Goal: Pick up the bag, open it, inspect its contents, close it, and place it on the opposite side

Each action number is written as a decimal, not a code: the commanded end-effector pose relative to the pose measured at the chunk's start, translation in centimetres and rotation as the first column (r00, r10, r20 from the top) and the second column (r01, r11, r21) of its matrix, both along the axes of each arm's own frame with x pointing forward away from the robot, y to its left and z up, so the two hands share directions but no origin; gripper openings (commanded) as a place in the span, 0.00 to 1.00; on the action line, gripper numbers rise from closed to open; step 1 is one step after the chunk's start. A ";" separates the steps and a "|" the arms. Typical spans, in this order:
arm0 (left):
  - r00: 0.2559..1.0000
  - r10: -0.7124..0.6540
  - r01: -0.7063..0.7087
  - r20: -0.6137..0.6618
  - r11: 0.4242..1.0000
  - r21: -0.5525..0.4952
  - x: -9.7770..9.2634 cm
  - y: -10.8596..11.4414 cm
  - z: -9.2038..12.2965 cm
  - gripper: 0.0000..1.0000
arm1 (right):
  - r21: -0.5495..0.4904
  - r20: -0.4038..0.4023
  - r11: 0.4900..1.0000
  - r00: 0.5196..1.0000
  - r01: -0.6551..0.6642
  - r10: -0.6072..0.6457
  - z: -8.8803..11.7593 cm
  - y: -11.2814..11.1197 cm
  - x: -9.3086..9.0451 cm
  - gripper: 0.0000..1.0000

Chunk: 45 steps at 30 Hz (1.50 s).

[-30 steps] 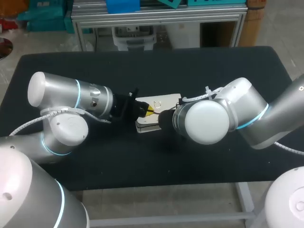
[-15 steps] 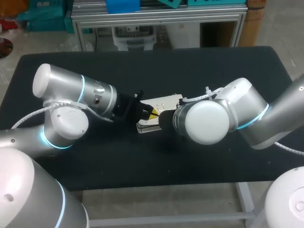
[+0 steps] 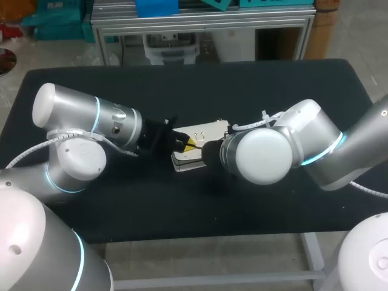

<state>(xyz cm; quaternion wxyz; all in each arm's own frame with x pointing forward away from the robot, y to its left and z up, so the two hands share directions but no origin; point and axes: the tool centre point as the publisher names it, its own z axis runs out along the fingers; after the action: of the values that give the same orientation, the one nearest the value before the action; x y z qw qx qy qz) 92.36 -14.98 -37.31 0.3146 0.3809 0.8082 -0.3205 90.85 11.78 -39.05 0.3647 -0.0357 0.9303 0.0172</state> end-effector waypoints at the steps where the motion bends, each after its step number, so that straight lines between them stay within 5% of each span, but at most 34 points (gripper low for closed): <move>1: 0.999 0.011 -0.010 0.036 1.000 -0.025 -0.7 -0.2 -0.9 0.00 | 0.029 0.300 1.000 0.954 -0.007 -0.002 -0.6 -0.5 -0.1 0.00; 10: 0.989 0.061 -0.043 0.138 0.990 -0.131 -0.2 -1.9 -0.1 0.00 | 0.029 0.300 1.000 0.954 -0.007 -0.002 -0.6 -0.5 -0.1 0.00; 29: 0.996 0.024 -0.018 0.080 0.996 -0.082 -1.4 0.0 0.0 0.00 | 0.029 0.300 1.000 0.954 -0.007 -0.002 -0.6 -0.5 -0.1 0.00; 39: 0.996 -0.082 0.084 0.042 0.996 -0.033 -2.6 -2.0 -0.7 0.00 | 0.029 0.300 1.000 0.954 -0.007 -0.002 -0.6 -0.5 -0.1 0.00; 45: 0.999 -0.038 0.038 0.017 0.999 -0.007 -1.2 -2.2 -1.8 0.00 | 0.029 0.300 1.000 0.954 -0.007 -0.002 -0.6 -0.5 -0.1 0.00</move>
<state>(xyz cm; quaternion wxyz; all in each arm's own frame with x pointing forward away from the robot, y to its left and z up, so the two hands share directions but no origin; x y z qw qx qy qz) 90.49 -16.36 -37.99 0.3199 0.4018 0.7918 -0.3306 90.79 11.57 -39.15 0.3640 -0.0350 0.9306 0.0156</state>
